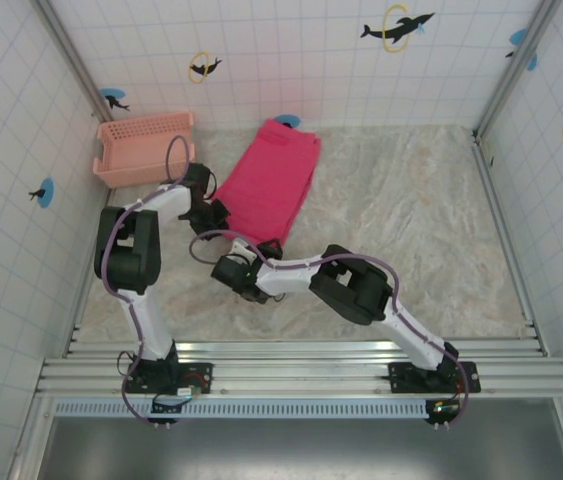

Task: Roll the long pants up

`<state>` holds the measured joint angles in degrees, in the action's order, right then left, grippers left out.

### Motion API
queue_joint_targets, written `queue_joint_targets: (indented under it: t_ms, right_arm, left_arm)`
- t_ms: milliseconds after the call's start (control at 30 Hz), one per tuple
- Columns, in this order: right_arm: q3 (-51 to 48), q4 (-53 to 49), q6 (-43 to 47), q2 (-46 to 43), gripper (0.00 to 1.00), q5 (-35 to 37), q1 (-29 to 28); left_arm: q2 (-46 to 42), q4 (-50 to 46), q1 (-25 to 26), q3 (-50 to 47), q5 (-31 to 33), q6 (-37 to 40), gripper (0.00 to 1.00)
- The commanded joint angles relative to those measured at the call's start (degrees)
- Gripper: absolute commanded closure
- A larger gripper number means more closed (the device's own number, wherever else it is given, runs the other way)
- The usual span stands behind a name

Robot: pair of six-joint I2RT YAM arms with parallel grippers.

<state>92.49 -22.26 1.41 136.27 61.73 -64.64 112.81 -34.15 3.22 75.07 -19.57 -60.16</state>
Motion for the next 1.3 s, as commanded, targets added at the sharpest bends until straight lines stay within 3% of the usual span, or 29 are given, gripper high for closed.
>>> queue_joint_targets:
  t_ms: [0, 167, 200, 267, 333, 367, 567, 867, 1067, 1267]
  right_arm:
    - [-0.05, -1.81, 1.65, 1.98, 1.00, -2.70, 1.18]
    - [-3.19, -1.52, 3.08, -1.52, 1.00, -10.94, 1.54]
    - [-4.24, -1.41, 3.46, -2.73, 1.00, -13.41, 1.41]
    - [-6.83, -2.25, 4.29, -6.16, 1.00, -20.01, 1.10]
    - [-8.81, -4.29, 4.25, -9.06, 1.00, -26.43, 1.12]
    - [-9.74, -5.11, 4.10, -10.39, 1.00, -29.32, 1.01]
    - [-12.60, -10.32, 5.16, -14.37, 1.00, -43.77, 1.27]
    - [-7.30, -16.18, 5.97, -11.83, 1.00, -63.15, 8.01]
    - [-3.15, -19.33, 6.90, -9.04, 1.00, -67.22, 11.39]
    - [-3.01, -19.99, 6.96, -8.58, 1.00, -67.28, 11.55]
  left_arm:
    - [-0.75, -4.10, -0.13, -1.36, 1.46, 1.48, 1.00]
    - [-3.21, 3.02, -0.02, -5.67, -0.28, 3.67, 1.00]
    - [-3.84, 4.39, -0.06, -6.77, -0.63, 4.23, 0.94]
    - [-5.54, 5.77, 0.03, -9.01, 0.68, 5.20, 0.46]
    - [-7.87, 6.22, 0.03, -11.29, 3.47, 6.02, 0.12]
    - [-9.43, 6.49, 0.03, -12.46, 4.82, 6.57, 0.03]
    - [-21.01, 9.32, 0.05, -18.27, 10.20, 8.40, 0.03]
    - [-39.53, 18.73, 0.06, -30.45, 10.61, 8.88, 0.02]
    - [-46.43, 30.13, 0.05, -42.32, 5.06, 4.28, 0.03]
    - [-47.14, 49.76, 0.04, -53.78, 3.64, -3.22, 0.03]
